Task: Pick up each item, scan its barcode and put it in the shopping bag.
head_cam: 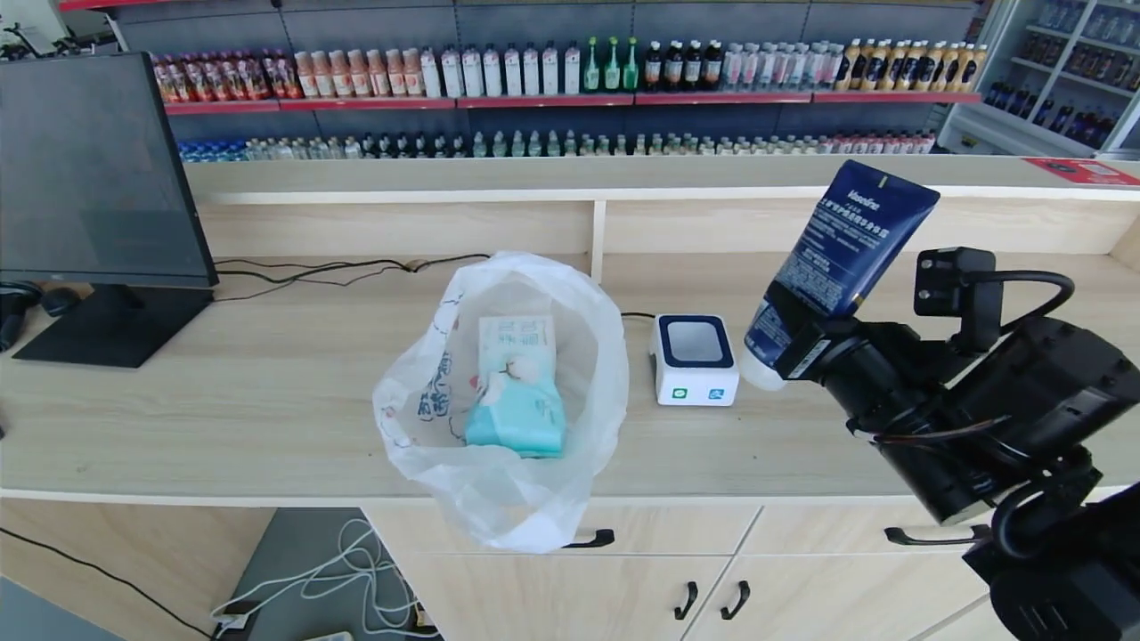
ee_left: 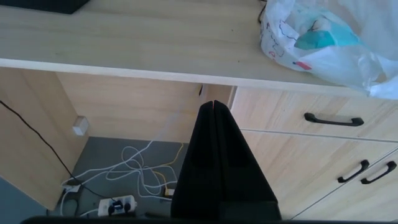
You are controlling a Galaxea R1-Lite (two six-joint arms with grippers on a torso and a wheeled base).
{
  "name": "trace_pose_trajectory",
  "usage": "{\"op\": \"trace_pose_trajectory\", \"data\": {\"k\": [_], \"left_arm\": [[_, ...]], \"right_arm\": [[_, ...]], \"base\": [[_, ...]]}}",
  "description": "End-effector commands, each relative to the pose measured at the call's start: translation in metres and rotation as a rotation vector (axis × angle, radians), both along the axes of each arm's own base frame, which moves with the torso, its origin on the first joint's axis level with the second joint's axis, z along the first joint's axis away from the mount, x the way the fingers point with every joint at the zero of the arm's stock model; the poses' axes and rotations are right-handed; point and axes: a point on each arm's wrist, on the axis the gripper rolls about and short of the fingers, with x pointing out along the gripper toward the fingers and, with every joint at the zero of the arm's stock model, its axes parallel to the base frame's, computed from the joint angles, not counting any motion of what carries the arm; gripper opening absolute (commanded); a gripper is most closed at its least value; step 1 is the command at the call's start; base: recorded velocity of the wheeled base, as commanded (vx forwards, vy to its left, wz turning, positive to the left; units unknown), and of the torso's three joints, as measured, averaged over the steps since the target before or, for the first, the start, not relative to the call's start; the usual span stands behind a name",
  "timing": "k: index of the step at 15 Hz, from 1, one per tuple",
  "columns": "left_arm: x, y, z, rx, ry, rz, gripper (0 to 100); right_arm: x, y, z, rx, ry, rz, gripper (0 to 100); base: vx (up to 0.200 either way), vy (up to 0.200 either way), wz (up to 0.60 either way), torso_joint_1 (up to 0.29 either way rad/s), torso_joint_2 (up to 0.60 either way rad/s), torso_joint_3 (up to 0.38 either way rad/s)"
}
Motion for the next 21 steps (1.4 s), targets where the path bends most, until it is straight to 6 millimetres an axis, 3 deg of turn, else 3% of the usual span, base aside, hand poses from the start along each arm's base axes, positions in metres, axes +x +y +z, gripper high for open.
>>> {"op": "trace_pose_trajectory", "data": {"k": [1, 3, 5, 7, 10, 21], "left_arm": [[0.0, 0.0, 0.0, 0.0, 0.0, 0.001, 0], [0.0, 0.0, 0.0, 0.0, 0.0, 0.001, 0], [0.0, 0.0, 0.0, 0.0, 0.0, 0.001, 0], [0.0, 0.0, 0.0, 0.0, 0.0, 0.001, 0], [0.0, 0.0, 0.0, -0.002, 0.0, 0.002, 0], [0.0, 0.0, 0.0, 0.0, 0.0, 0.001, 0]], "right_arm": [[0.015, 0.02, -0.01, -0.013, 0.008, 0.05, 0], [0.033, 0.04, -0.018, -0.029, -0.005, 0.078, 0], [0.048, 0.047, -0.035, -0.112, -0.003, 0.1, 0], [0.064, 0.032, -0.049, -0.222, -0.002, 0.08, 0], [0.083, 0.01, -0.037, -0.324, -0.092, 0.017, 0], [0.085, 0.012, -0.04, -0.752, -0.296, 0.061, 0]], "base": [[0.0, 0.0, 0.0, 0.0, 0.0, 0.0], [0.0, 0.0, 0.0, 0.0, 0.0, 0.0], [0.0, 0.0, 0.0, 0.0, 0.0, 0.0], [0.0, 0.0, 0.0, 0.0, 0.0, 0.0], [0.0, 0.0, 0.0, 0.0, 0.0, 0.0], [0.0, 0.0, 0.0, 0.0, 0.0, 0.0]]}}
